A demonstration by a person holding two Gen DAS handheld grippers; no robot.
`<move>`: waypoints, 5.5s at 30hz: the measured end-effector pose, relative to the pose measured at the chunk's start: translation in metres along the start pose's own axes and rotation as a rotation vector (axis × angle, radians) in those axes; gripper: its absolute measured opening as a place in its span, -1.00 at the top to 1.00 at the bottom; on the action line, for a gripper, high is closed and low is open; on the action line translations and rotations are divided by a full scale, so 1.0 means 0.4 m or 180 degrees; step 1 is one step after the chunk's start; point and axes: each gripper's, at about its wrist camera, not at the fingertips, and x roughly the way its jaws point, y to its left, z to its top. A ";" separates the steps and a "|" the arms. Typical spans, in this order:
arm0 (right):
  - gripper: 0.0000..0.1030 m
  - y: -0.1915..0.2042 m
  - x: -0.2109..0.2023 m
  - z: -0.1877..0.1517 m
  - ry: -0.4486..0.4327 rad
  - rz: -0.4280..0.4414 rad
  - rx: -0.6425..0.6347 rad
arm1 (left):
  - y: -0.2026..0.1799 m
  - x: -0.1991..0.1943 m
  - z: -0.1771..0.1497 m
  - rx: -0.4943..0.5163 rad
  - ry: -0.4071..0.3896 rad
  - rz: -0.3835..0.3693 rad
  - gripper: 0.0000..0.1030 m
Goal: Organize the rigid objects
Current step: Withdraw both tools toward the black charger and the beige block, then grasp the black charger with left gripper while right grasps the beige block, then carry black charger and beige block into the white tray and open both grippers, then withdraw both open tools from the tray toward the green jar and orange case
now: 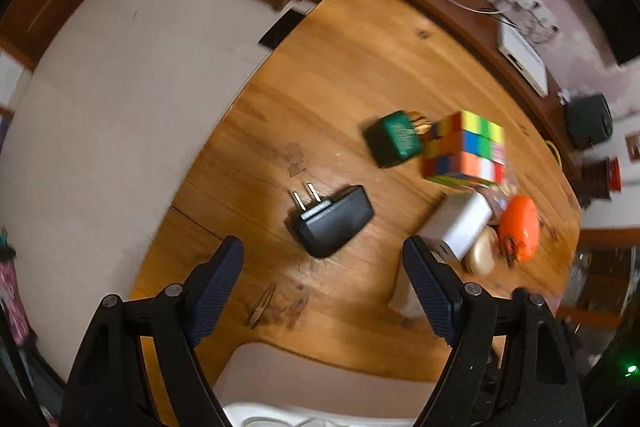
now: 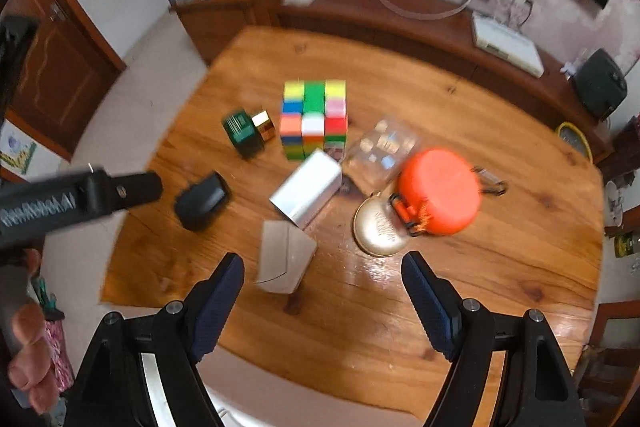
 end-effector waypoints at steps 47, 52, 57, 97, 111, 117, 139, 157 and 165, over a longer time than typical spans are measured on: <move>0.13 -0.078 0.113 -0.117 0.0406 0.0412 0.0409 | -0.004 0.125 -0.010 -0.0970 -0.0193 0.0484 -0.31; 0.13 -0.110 0.081 -0.121 0.0245 0.0513 0.0559 | -0.018 0.082 -0.022 -0.0831 -0.0299 0.0339 -0.31; 0.13 -0.125 0.015 -0.125 0.0044 0.0528 0.0612 | -0.033 -0.010 -0.047 -0.0594 -0.0441 0.0084 -0.31; 0.13 0.165 -0.186 -0.628 -0.0546 -0.0010 -0.0324 | 0.096 -0.084 -0.610 0.1905 -0.0637 0.0217 -0.32; 0.11 0.165 -0.132 -0.645 -0.0295 0.0017 -0.0316 | 0.071 -0.052 -0.634 0.2122 -0.0727 0.0470 -0.33; -0.23 0.174 -0.133 -0.647 -0.0303 -0.0056 -0.0341 | 0.062 -0.046 -0.646 0.2180 -0.0657 0.0419 -0.33; -0.32 0.139 -0.149 -0.645 -0.0418 -0.0041 -0.0143 | 0.064 -0.080 -0.648 0.2121 -0.0798 0.0386 -0.64; -0.33 0.100 -0.186 -0.636 -0.0619 -0.0084 0.0004 | 0.027 -0.223 -0.615 0.2238 -0.1159 0.0140 -0.65; -0.32 0.066 -0.227 -0.621 -0.0764 -0.0099 0.0084 | -0.002 -0.304 -0.564 0.2321 -0.1390 0.0197 -0.65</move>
